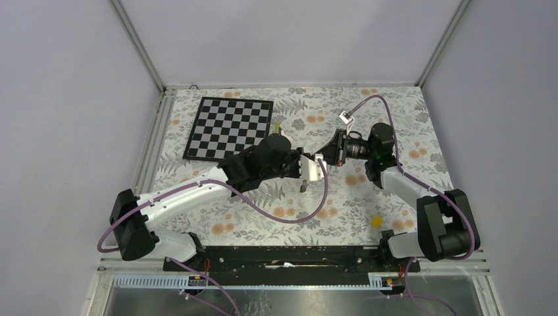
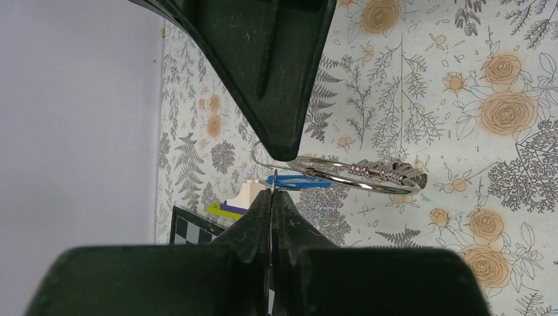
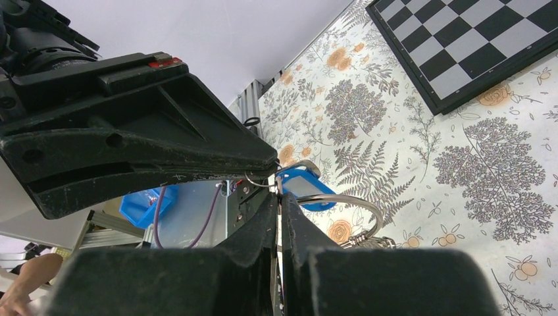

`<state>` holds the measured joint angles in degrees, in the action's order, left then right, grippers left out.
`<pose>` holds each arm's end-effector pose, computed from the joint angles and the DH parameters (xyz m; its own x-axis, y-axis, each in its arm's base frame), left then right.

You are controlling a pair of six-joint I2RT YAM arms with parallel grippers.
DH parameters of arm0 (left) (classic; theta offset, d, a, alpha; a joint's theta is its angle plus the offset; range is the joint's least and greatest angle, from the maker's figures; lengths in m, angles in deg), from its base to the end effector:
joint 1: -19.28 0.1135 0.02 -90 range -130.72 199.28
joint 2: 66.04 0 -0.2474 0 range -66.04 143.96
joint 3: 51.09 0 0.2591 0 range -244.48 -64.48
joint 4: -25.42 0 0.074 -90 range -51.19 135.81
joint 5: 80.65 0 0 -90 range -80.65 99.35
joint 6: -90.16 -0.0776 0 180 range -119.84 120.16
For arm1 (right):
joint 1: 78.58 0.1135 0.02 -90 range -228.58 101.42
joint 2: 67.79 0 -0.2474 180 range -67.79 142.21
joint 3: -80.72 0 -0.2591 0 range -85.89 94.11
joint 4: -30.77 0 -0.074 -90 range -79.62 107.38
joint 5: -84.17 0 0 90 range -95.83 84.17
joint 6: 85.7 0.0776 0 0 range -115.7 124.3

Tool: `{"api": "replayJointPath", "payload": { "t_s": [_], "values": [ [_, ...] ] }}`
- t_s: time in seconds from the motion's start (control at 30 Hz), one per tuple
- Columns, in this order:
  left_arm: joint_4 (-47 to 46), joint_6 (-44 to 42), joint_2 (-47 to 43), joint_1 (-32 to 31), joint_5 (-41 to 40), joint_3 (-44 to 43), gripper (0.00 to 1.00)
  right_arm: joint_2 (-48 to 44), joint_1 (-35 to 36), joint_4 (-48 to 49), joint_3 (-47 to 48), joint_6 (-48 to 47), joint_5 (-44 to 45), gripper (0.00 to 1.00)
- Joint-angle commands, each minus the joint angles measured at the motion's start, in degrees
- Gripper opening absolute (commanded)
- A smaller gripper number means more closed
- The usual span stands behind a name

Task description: Put the keys on the keyring

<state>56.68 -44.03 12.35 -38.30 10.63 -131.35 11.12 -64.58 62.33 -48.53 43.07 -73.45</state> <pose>0.1922 -0.3059 0.2899 0.4069 0.6592 -0.6324 0.7960 0.0838 0.5995 0.2778 0.1432 0.2401 -0.5737 0.1027 -0.8126 -0.8061 0.1049 0.5823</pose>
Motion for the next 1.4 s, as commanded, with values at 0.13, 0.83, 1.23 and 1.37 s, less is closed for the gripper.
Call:
{"api": "replayJointPath", "payload": {
  "t_s": [0.13, 0.83, 1.23, 1.37],
  "values": [
    [-3.59, -1.41, 0.27, -0.60, -1.07, 0.80, 0.00, 0.06, 0.51, 4.62, 1.06, 1.03, -1.29, 0.00],
    [-4.18, -0.29, 0.80, -0.69, -2.33, 0.33, 0.00, 0.32, 0.70, 3.39, 0.89, -0.54, -1.21, 0.00],
    [-4.20, 0.06, 1.76, -0.94, -2.51, -0.40, 0.00, -0.11, 1.38, 1.98, 0.92, -2.08, -1.20, 0.00],
    [-4.24, 0.10, 1.86, -1.04, -2.45, -0.49, 0.00, -0.05, 1.55, 1.28, 0.92, -2.80, -1.20, 0.00]
  ]
}}
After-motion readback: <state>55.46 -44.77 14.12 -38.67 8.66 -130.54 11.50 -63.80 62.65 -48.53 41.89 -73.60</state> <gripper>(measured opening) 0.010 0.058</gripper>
